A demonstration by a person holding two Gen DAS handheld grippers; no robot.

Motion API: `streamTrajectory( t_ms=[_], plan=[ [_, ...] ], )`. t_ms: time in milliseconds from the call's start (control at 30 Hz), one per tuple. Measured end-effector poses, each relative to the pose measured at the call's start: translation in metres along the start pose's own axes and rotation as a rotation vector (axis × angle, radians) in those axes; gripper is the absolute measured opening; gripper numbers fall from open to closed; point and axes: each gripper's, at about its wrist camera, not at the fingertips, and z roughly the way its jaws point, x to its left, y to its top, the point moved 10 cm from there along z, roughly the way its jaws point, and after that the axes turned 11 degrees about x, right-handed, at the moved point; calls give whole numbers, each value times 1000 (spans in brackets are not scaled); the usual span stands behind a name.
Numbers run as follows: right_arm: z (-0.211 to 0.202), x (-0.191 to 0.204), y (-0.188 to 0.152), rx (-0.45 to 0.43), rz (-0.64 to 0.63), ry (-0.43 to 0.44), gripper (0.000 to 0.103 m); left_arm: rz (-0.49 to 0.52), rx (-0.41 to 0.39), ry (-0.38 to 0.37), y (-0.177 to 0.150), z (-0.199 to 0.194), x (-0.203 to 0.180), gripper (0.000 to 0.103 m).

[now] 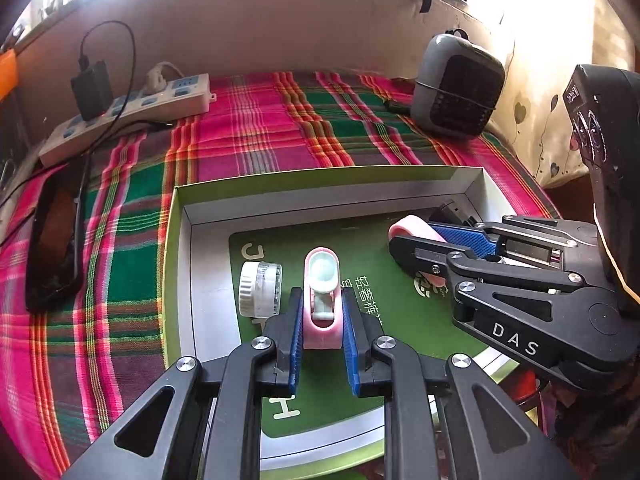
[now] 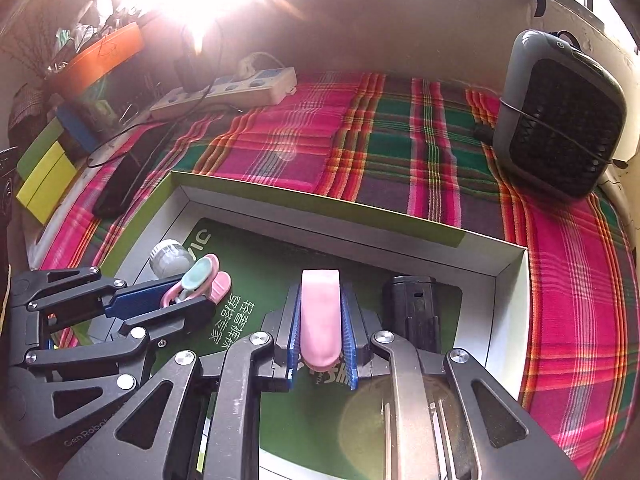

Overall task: Organize rigid objects
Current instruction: 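Carry both pink items into the white tray and open both grippers, then withdraw both open grippers from the tray toward the items beside it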

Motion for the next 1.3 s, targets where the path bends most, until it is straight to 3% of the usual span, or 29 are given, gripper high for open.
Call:
streamTrajectory(
  t_ms=[200,333,600,967,1300],
  plan=[
    [0,3,0,-1,-4,8,24,-4,-1,5,0,0,-1,21],
    [-2,5,-1,-8,-1,14,38,-2,-3,7,-1,-2,-1,26],
    [-14,-2,-3,-33,25,12,47,-9,-14,5,-5,-13,-1,37],
    [-46,0,-15,-87,58,42,47,-25,-73,9,-17,-47,-2,37],
    [-76,-10,-38,-138,120,19,47,-61,-121,13,-43,-76,3,39]
  ],
)
